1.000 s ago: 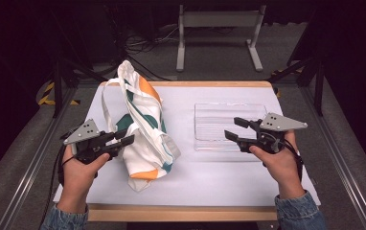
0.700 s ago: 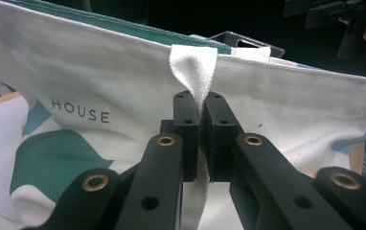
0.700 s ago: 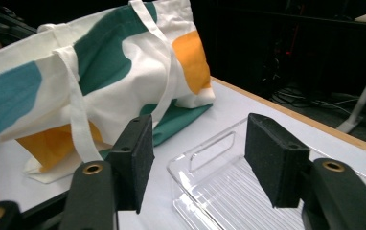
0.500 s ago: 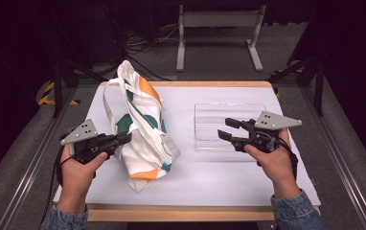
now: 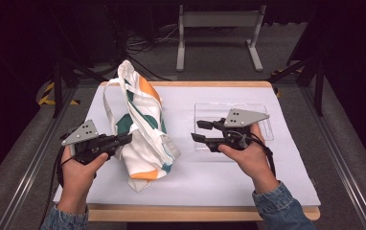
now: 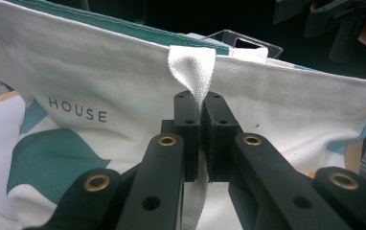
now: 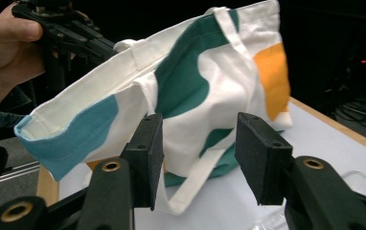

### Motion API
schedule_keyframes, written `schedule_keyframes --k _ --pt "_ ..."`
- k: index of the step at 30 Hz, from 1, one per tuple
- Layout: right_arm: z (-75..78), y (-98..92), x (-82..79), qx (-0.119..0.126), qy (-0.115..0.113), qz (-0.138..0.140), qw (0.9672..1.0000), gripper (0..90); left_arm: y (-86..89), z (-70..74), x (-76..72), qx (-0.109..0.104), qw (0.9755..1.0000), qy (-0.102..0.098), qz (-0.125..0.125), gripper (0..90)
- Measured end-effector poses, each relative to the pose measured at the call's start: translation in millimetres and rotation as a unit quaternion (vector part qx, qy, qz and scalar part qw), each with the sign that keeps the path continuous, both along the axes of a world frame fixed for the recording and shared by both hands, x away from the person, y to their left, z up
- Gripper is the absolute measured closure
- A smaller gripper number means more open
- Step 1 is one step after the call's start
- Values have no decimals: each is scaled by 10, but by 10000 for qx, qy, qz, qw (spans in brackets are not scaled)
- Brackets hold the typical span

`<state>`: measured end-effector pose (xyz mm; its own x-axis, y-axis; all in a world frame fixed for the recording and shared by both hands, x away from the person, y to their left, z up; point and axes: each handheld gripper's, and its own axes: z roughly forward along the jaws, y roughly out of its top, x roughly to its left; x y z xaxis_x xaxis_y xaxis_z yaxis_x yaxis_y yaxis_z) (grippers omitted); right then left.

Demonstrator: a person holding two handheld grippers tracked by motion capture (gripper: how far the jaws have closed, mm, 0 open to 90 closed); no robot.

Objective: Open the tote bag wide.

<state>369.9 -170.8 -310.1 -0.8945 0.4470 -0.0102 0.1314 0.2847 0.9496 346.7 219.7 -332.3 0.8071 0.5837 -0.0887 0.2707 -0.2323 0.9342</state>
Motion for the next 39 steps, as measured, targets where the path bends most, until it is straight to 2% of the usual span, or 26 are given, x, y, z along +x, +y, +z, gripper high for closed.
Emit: schedule_keyframes --k 7,18,20,22,25,30,34,39 --pt "-145 287 86 -5 287 364 9989 561 -4 -7 -3 -53 10000 40 -27 859" --pt "-265 524 151 -172 412 551 9975 644 2 -11 -1 -57 10000 42 -48 859" --pt "-288 577 166 -227 424 614 9970 702 2 -10 2 -47 10000 31 -53 859" --pt "-294 590 171 -253 414 627 9969 737 0 -12 -2 -70 9999 57 -45 859" --pt "-295 604 172 -296 339 642 9969 877 13 -10 1 -66 10000 36 -38 858" --pt "-274 592 154 -232 333 645 9971 882 31 -7 -6 -117 9999 60 4 859" --pt "-242 572 140 -198 306 613 9975 884 63 10 -12 -155 9999 -20 59 859" --pt "-131 542 108 -193 113 549 9982 884 124 74 -36 -190 9994 -202 208 859"
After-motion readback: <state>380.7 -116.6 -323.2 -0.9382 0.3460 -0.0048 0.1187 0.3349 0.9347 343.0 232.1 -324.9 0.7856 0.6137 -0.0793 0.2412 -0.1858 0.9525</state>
